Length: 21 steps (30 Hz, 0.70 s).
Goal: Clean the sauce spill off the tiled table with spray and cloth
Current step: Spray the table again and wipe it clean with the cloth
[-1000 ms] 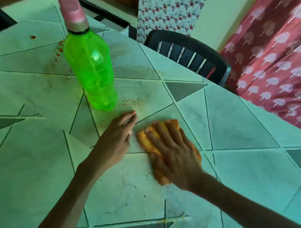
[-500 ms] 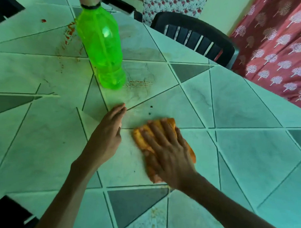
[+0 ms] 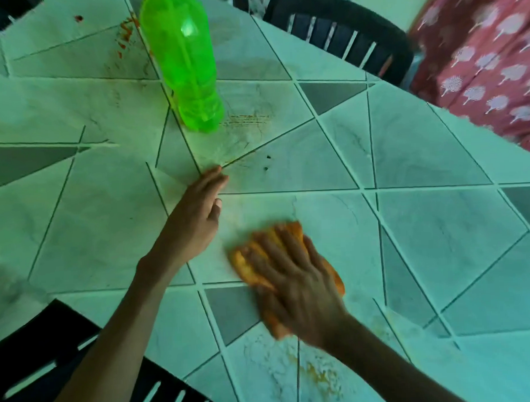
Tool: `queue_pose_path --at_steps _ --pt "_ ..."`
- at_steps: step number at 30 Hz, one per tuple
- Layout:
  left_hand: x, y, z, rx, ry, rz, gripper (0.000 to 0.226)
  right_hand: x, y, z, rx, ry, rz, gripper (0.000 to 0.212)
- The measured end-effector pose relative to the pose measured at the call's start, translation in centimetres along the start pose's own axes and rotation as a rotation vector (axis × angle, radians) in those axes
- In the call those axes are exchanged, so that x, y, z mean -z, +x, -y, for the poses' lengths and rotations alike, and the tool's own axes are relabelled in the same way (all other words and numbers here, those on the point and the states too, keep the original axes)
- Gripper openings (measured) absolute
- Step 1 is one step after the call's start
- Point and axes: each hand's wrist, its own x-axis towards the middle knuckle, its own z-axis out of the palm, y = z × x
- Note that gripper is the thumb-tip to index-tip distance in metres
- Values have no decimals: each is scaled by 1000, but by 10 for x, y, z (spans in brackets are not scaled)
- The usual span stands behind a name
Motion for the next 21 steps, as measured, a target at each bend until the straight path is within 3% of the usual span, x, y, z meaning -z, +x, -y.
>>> queue_pose_path --at_steps 3,8,10,14,18,21 --pt "-3 -5 -14 -44 96 11 48 4 -64 -48 -140 1 -14 60" --pt "-28 -8 -48 -156 120 76 46 12 -20 -99 -579 74 -103 58" --pt "-37 -4 -64 -164 87 71 44 6 -18 -78 -565 93 -106 58" --pt "-52 6 -89 -222 110 92 44 -9 -119 -32 -294 38 -39 61" --pt "-74 4 -119 -319 181 198 55 -7 -186 -71 -505 62 -30 58" --pt "-93 0 -137 -346 219 234 60 -1 -143 -126 -752 102 -117 58"
